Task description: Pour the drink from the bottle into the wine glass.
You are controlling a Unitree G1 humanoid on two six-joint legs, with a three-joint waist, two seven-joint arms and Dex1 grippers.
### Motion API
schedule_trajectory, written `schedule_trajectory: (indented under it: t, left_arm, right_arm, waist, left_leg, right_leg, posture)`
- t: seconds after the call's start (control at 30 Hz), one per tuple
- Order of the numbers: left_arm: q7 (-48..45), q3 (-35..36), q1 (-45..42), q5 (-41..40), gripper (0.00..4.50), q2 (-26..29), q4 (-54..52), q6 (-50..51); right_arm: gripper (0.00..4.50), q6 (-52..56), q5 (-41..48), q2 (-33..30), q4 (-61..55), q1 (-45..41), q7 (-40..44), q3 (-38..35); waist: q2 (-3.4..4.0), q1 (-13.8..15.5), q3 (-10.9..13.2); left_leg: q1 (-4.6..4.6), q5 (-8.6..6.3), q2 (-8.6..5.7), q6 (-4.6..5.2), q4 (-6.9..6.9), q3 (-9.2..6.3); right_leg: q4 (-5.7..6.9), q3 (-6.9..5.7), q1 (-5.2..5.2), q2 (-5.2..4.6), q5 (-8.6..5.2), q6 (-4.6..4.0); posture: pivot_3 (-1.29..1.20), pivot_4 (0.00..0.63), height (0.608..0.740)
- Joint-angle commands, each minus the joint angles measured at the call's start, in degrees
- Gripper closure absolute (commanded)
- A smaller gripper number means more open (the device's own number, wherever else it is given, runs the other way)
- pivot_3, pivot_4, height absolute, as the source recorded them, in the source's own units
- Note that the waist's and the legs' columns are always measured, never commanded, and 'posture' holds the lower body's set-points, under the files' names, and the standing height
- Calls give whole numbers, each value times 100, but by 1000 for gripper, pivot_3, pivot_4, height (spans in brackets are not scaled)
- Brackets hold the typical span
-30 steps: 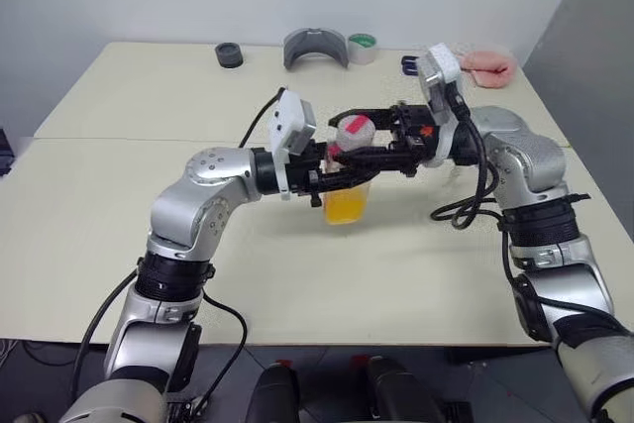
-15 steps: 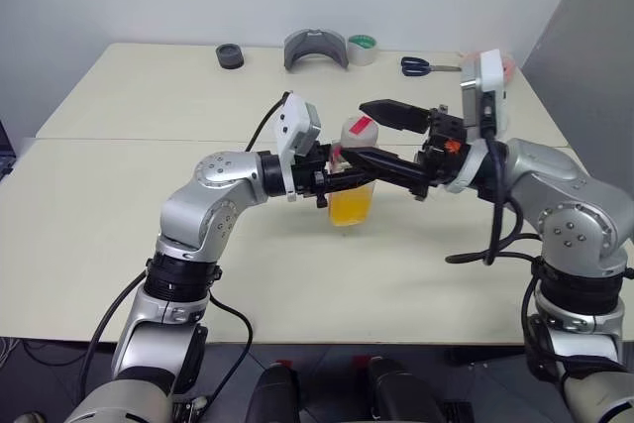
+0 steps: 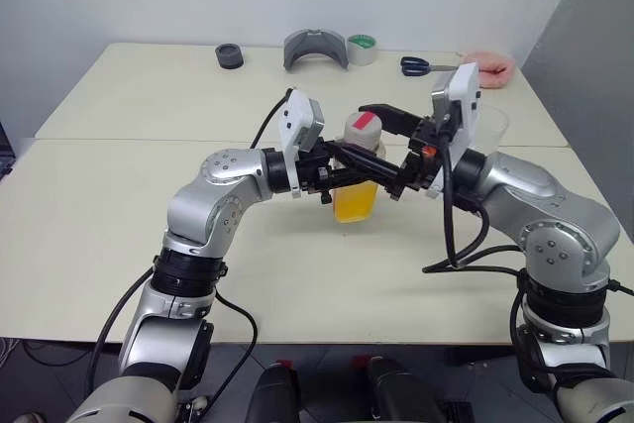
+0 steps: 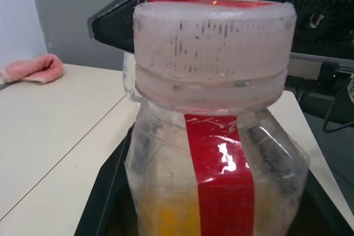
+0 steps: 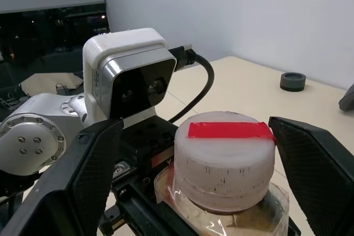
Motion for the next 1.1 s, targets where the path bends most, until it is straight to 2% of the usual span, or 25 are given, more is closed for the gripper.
schedule_trajectory:
  t: [0.03, 0.4, 0.53, 0.57, 0.67, 0.87, 1.0, 1.1]
  left_arm:
    - [34, 76, -134, 3, 2632, 6, -152, -133]
    - [68, 91, -62, 58, 2632, 50, -234, -129]
    - [62, 92, -87, 68, 2632, 57, -208, -144]
    - [57, 93, -87, 73, 2632, 62, -202, -151]
    - [41, 96, -76, 85, 2632, 65, -197, -162]
    - [18, 85, -44, 38, 2632, 61, -283, -113]
    - [-185, 46, -46, -58, 2632, 161, -377, -41]
    - [-297, 60, -91, -97, 2632, 260, -400, 1]
  right_arm:
    - [18, -222, -2, 16, -41, -72, 42, -49]
    - [18, -202, 151, -22, 58, -198, 85, -80]
    - [1210, -225, 138, -39, 72, -191, 110, -47]
    - [1664, -233, 136, -37, 75, -187, 104, -50]
    - [2623, -249, 137, -43, 81, -183, 89, -49]
    - [2623, -301, 125, -119, 235, -264, 239, -52]
    - [2623, -765, 406, -345, 1066, -526, 2004, 58]
    - [2623, -1357, 124, -504, 1915, -892, 3573, 473]
  waist:
    - [0, 0, 0]
    - [0, -1, 0]
    - [0, 0, 0]
    - [0, 0, 0]
    - [0, -1, 0]
    - [0, -1, 0]
    - [0, -5, 0]
    - [1, -10, 1]
  left_leg:
    - [0, 0, 0, 0, 0, 0]
    - [0, 0, 0, 0, 0, 0]
    - [0, 0, 0, 0, 0, 0]
    - [0, 0, 0, 0, 0, 0]
    - [0, 0, 0, 0, 0, 0]
    - [0, 0, 0, 0, 0, 1]
    - [0, 0, -1, 0, 1, 2]
    - [1, 0, -1, 0, 0, 2]
  right_leg:
    - [0, 0, 0, 0, 0, 0]
    - [0, 0, 0, 0, 0, 0]
    - [0, 0, 0, 0, 0, 0]
    - [0, 0, 0, 0, 0, 0]
    - [0, 0, 0, 0, 0, 0]
    - [0, 0, 0, 0, 0, 0]
    - [-1, 1, 0, 0, 0, 0]
    - [-3, -2, 1, 1, 0, -1]
  posture:
    - [0, 150, 740]
    - [0, 150, 740]
    - [0, 150, 740]
    - [0, 150, 740]
    - [0, 150, 740]
    - [0, 150, 740]
    - [0, 150, 740]
    - [0, 150, 740]
